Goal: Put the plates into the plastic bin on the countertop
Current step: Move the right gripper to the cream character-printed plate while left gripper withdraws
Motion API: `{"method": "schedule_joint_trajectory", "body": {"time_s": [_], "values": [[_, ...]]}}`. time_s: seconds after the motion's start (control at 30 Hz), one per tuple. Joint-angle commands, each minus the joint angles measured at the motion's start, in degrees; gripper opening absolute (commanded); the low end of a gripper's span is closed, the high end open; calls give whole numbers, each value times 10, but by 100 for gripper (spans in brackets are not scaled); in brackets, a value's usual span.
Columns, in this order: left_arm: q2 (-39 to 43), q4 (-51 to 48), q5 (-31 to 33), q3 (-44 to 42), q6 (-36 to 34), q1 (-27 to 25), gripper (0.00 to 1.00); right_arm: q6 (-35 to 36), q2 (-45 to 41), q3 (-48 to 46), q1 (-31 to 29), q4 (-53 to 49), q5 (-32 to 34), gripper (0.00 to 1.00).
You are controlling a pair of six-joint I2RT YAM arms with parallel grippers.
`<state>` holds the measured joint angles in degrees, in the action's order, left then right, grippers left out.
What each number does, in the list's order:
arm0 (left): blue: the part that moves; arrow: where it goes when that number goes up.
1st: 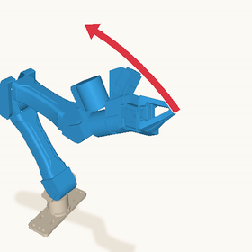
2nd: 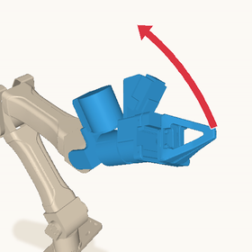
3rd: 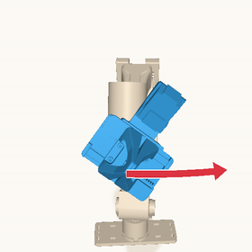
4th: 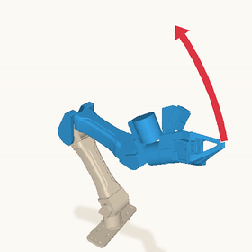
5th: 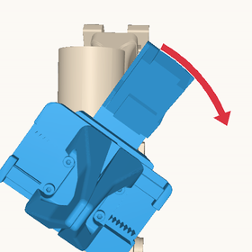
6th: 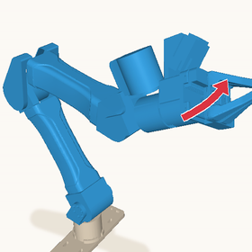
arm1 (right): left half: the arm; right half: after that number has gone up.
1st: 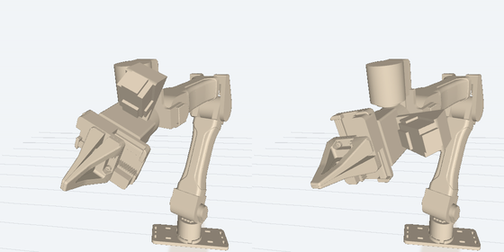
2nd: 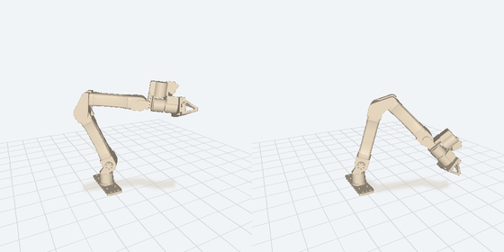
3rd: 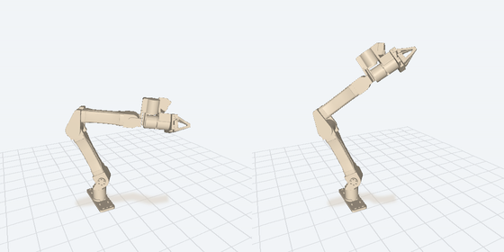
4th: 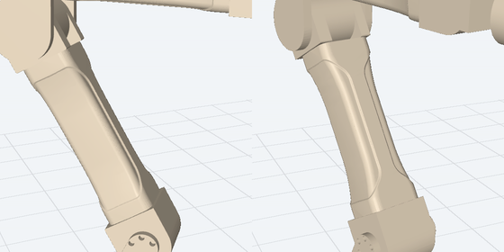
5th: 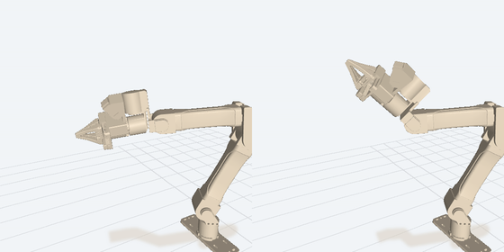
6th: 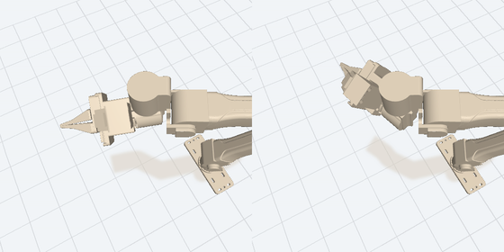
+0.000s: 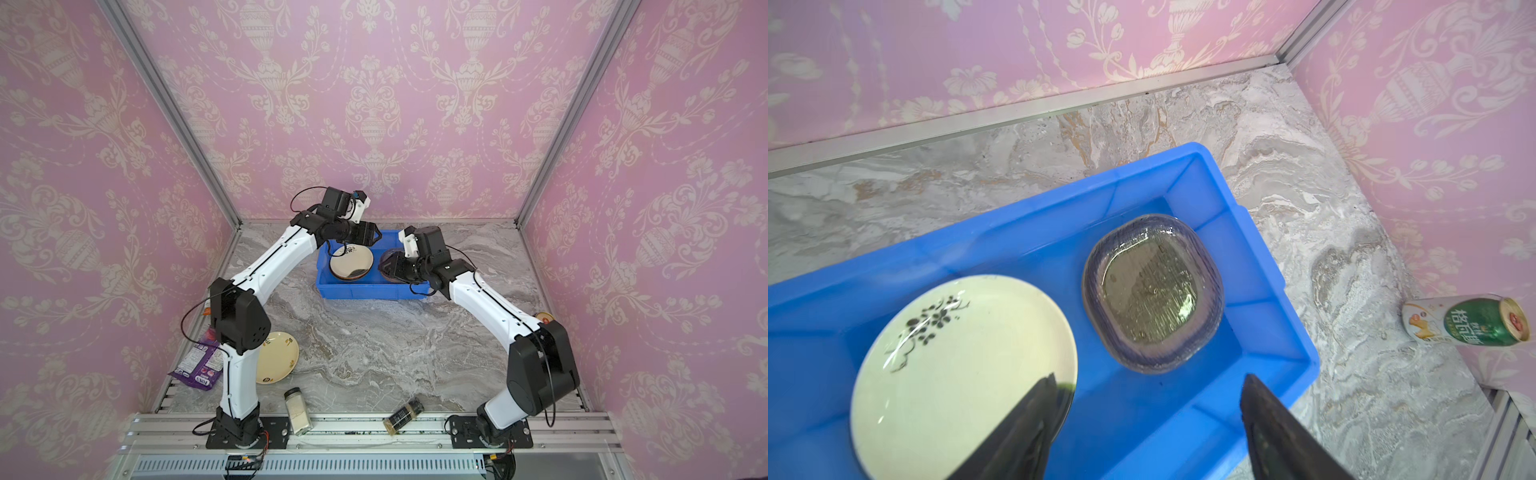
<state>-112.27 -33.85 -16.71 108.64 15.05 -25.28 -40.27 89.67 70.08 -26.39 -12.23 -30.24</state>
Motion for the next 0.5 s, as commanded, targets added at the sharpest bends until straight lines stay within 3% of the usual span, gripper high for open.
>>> {"method": "schedule_joint_trajectory", "body": {"time_s": [0.0,0.2,0.33,0.47], "values": [[105,112,14,-156,79,40,72,12,9,10,-38,26,-64,30],[298,192,-9,-390,160,123,72,32,78,35,-123,-2,-107,37],[388,170,3,-462,151,148,74,23,135,55,-169,3,-126,37],[455,176,-35,-532,180,188,75,27,188,82,-194,-2,-140,35]]}}
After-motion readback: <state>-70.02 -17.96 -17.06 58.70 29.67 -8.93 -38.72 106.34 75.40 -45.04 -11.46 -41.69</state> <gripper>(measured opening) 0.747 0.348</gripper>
